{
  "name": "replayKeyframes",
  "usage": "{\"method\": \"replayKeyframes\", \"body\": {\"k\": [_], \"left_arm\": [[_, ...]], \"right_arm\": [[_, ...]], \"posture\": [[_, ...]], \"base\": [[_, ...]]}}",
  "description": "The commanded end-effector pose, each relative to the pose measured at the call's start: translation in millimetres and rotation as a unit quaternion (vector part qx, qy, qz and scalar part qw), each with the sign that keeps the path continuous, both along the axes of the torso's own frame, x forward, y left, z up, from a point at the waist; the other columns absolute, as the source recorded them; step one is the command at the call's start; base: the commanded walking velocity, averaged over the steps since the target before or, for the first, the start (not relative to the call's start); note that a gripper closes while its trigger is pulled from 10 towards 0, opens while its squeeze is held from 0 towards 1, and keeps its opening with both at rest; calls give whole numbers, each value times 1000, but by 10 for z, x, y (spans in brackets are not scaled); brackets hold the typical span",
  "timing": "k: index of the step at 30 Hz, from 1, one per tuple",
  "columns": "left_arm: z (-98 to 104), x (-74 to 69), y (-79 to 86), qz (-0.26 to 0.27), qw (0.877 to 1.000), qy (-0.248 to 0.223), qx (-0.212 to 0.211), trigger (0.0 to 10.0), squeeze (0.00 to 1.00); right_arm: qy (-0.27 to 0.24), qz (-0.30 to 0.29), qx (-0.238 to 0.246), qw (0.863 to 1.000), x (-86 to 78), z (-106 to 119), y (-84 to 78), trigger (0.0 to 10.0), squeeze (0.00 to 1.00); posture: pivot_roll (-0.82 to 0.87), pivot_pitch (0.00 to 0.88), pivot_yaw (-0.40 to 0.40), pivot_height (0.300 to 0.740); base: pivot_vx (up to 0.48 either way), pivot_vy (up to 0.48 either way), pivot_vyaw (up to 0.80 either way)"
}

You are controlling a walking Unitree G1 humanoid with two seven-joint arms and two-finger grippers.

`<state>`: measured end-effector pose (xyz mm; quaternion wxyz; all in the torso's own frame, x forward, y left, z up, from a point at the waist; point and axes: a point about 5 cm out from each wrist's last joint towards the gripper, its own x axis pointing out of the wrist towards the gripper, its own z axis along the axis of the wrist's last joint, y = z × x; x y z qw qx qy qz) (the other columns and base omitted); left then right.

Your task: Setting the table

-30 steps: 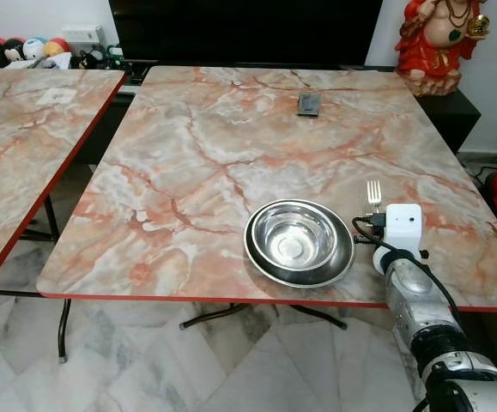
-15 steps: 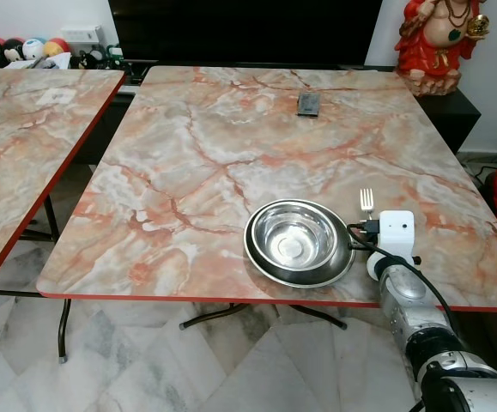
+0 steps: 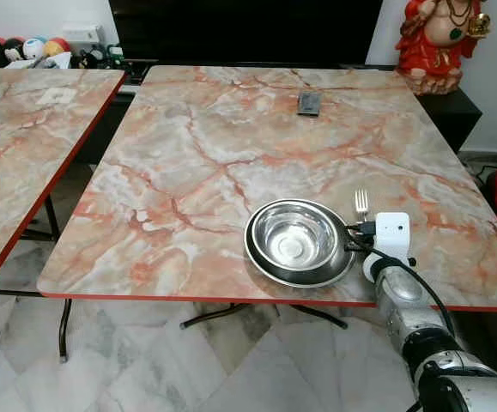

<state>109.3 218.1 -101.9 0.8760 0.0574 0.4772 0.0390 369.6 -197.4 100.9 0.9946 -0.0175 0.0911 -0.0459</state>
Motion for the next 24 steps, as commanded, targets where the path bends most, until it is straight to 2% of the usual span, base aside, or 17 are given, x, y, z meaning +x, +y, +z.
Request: {"method": "replayKeyframes", "body": {"k": [1,2,3,4,23,24], "left_arm": [[-30,-117,33,-2,1000,22,7,10000,0],[-30,-117,32,-2,1000,22,7,10000,0],[-29,-118,33,-2,1000,22,7,10000,0],[-29,-118,34,-2,1000,22,7,10000,0],[-29,-117,35,-1,1000,21,7,10000,0],[-29,-117,35,-1,1000,21,8,10000,0]], "right_arm": [[-2,-5,6,1000,0,0,-8,10000,0],[-2,-5,6,1000,-1,-2,-7,10000,0],[-1,-4,7,1000,-2,-6,-3,10000,204],[0,-5,8,1000,-3,-12,1,10000,314],[4,-9,12,1000,-4,-23,-6,10000,322],[3,-9,12,1000,-2,-20,-4,10000,498]], "posture": [[66,148,-2,740],[66,148,-2,740],[68,145,-1,740],[68,145,-1,740],[73,140,-2,740],[73,140,-2,740]], "base": [[0,0,0],[0,0,0],[0,0,0],[0,0,0],[0,0,0],[0,0,0]]}}
